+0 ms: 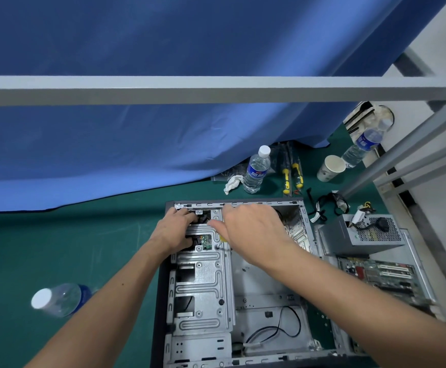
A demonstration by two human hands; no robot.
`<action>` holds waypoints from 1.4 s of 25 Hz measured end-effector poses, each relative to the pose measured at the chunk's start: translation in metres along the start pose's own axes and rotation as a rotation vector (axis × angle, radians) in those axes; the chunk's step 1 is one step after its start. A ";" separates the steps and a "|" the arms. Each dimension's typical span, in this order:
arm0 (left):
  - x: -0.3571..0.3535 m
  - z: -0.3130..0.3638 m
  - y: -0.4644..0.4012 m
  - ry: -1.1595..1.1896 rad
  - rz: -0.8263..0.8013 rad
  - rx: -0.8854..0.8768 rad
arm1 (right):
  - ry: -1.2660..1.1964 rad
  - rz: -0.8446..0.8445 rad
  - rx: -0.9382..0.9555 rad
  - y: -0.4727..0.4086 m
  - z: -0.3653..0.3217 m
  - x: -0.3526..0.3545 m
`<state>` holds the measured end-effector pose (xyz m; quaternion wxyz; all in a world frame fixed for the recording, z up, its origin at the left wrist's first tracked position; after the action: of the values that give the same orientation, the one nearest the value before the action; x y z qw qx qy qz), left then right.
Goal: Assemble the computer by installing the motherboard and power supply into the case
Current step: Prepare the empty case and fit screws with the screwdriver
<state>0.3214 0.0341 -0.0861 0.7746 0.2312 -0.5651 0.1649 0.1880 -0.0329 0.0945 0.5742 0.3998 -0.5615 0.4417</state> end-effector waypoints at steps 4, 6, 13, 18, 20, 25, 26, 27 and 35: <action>0.004 0.000 -0.002 0.010 0.017 0.008 | -0.225 -0.150 0.106 0.000 0.004 0.001; 0.005 0.000 -0.002 0.012 0.019 0.010 | -0.149 -0.092 0.197 0.002 -0.004 0.003; 0.003 0.000 0.001 0.023 0.016 0.021 | -0.170 -0.104 0.008 -0.004 0.011 -0.006; 0.002 -0.001 -0.002 0.019 0.011 0.025 | -0.090 -0.038 0.103 -0.001 -0.001 -0.004; 0.001 -0.001 -0.001 0.017 0.005 0.037 | -0.033 -0.011 0.101 -0.005 -0.010 -0.008; -0.005 0.005 0.012 -0.045 0.047 0.077 | -0.021 0.021 0.055 -0.006 -0.006 -0.012; -0.007 0.006 0.017 -0.053 0.061 0.086 | -0.062 0.022 0.040 -0.006 -0.001 -0.009; -0.010 0.008 0.023 -0.065 0.079 0.088 | -0.102 0.050 0.023 -0.006 0.007 -0.003; -0.031 0.038 0.087 0.015 0.175 0.165 | -0.974 0.233 -1.070 0.096 0.143 -0.050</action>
<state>0.2366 0.0860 -0.0905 0.7399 0.2426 -0.5617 0.2797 0.0559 -0.1450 0.0484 0.3256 0.1536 -0.9308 -0.0626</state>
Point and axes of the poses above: each hand's wrist, its own y-axis away from the middle knuckle, its own x-axis out of the back of the hand, z = x × y, the point moved 7 cm from there along -y, towards the middle knuckle, and after that the axes turned 13 degrees about z, right-handed, at the moved point
